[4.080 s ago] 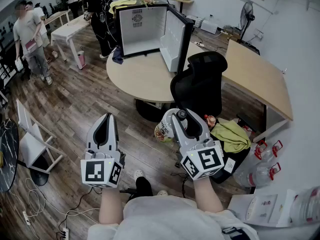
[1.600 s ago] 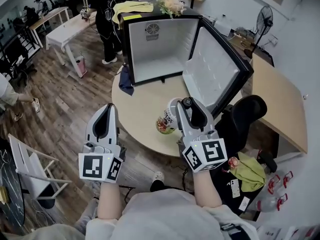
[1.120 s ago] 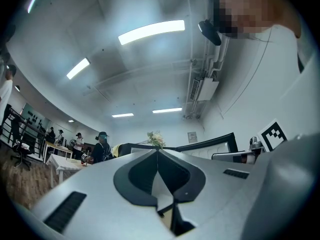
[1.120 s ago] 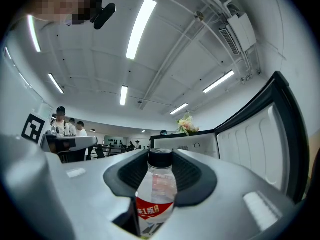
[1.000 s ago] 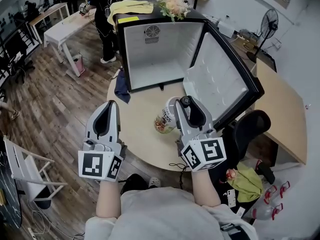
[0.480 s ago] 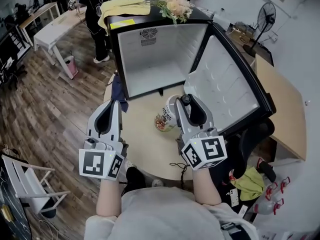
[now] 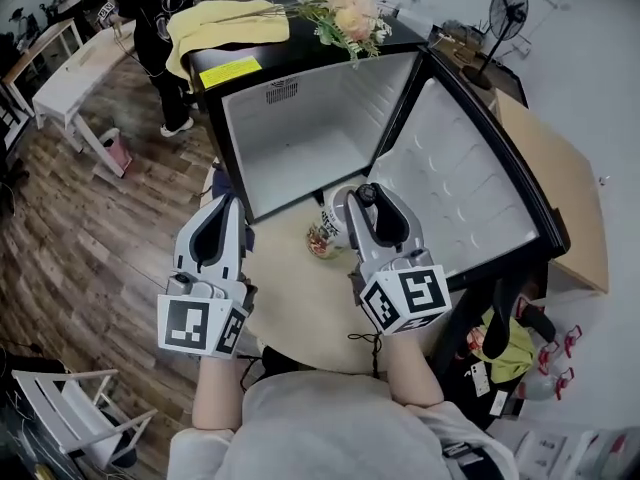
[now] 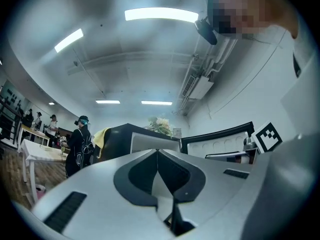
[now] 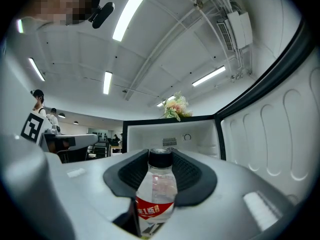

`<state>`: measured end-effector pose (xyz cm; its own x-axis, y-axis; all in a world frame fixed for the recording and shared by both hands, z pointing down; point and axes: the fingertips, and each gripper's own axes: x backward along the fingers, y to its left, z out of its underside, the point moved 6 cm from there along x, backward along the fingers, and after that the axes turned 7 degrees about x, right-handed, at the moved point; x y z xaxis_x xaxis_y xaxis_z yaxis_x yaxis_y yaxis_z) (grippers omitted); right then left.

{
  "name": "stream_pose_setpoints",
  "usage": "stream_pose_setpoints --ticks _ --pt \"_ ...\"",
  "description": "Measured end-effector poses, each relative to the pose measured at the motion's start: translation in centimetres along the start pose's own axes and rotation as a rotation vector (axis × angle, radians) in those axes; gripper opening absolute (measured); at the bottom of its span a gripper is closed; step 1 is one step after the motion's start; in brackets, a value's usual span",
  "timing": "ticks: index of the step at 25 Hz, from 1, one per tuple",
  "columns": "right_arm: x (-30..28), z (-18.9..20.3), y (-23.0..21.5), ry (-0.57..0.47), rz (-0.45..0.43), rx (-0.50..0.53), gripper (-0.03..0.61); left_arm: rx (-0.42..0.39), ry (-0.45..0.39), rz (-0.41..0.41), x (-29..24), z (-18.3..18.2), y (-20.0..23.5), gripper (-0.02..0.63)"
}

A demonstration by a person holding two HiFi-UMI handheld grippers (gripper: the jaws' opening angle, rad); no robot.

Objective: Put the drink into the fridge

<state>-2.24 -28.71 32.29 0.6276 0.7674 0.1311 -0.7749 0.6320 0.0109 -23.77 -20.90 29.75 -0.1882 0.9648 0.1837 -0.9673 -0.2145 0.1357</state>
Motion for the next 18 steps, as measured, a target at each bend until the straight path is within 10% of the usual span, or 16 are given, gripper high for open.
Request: stream_pose_setpoints --ticks 18 --pt "-11.5 4.2 -1.7 0.101 0.152 0.021 0.156 0.033 0.114 0.257 -4.9 3.6 5.5 0.009"
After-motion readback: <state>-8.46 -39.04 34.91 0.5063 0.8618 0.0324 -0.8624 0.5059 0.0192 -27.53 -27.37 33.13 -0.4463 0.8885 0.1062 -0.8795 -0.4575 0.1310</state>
